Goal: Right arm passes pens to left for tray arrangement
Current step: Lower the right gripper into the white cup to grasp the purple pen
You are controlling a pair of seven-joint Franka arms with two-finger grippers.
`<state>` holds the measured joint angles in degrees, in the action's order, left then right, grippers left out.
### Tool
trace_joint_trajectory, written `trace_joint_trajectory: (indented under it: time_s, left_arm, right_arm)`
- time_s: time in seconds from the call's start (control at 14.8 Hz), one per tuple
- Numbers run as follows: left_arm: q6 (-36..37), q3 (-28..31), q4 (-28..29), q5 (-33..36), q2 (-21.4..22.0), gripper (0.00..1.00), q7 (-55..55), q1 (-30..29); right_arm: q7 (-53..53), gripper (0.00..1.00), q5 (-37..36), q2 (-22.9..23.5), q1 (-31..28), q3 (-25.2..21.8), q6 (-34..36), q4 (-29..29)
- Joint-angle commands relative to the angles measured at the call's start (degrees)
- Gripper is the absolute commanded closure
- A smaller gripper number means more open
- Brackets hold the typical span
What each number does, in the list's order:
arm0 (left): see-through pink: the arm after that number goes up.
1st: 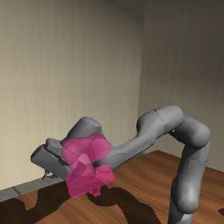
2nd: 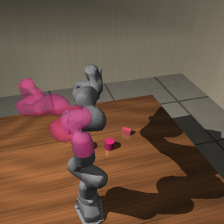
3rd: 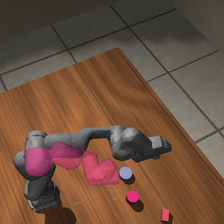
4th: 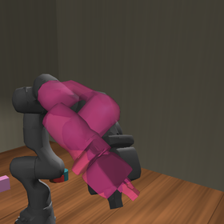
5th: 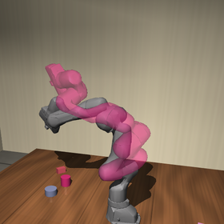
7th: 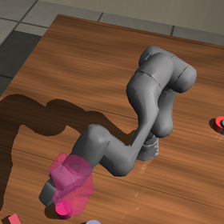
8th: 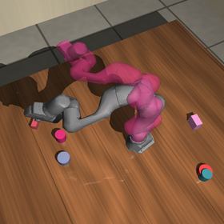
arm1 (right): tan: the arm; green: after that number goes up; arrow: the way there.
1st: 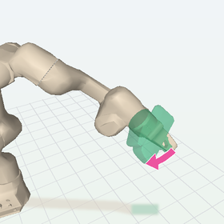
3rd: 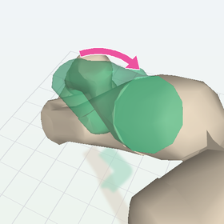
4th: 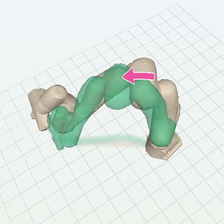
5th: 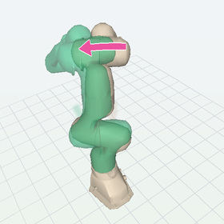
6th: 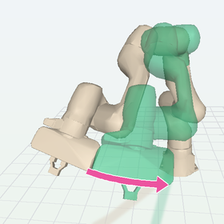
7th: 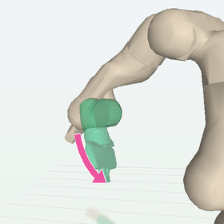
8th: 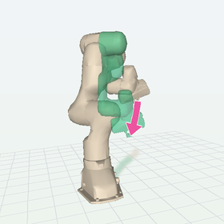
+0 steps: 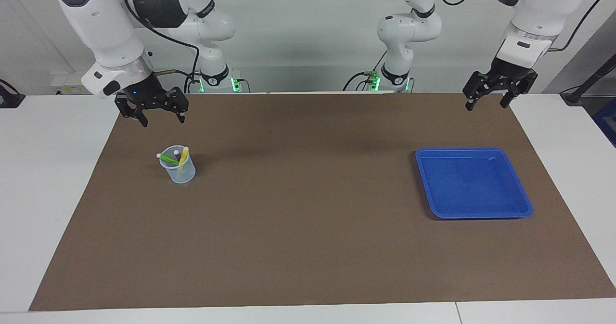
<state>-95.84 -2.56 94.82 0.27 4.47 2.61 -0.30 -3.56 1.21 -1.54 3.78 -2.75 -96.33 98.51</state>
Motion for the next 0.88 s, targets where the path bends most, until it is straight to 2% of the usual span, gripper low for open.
trace_joint_trajectory:
  time_s: [0.0, 0.14, 0.27, 0.41, 0.61, 0.81]
  left_arm:
    - [0.65, 0.27, 0.55, 0.43, 0.63, 0.00, -0.23, 0.12]
    - [1.00, 0.18, 0.46, 0.43, 0.63, 0.00, -0.14, 0.21]
    - [1.09, 0.09, 0.46, 0.52, 0.63, 0.00, -0.06, 0.39]
    - [0.48, 0.09, 0.28, 0.52, 0.63, 0.00, -0.23, 0.39]
    - [0.30, 0.09, 0.37, 0.52, 0.63, 0.00, 0.03, 0.74]
    - [0.30, -0.08, 0.89, 0.43, 0.89, 0.00, -0.23, 0.48]
  right_arm:
    - [1.10, 0.00, 1.16, 0.13, -0.79, 0.38, 0.87, -0.33]
    - [0.66, 0.00, 0.99, -0.22, -0.79, 0.29, 0.62, 0.89]
    - [0.49, 0.00, 0.90, -2.49, -1.14, 0.29, 0.44, 5.35]
    - [-0.12, 0.00, 0.55, -3.12, -1.05, 0.29, 0.18, 6.87]
    - [-6.00, 0.00, 0.55, -3.03, -1.32, 0.20, -4.91, 8.27]
    - [-10.74, 0.00, 0.55, -3.03, -1.40, 0.20, -11.23, 12.92]
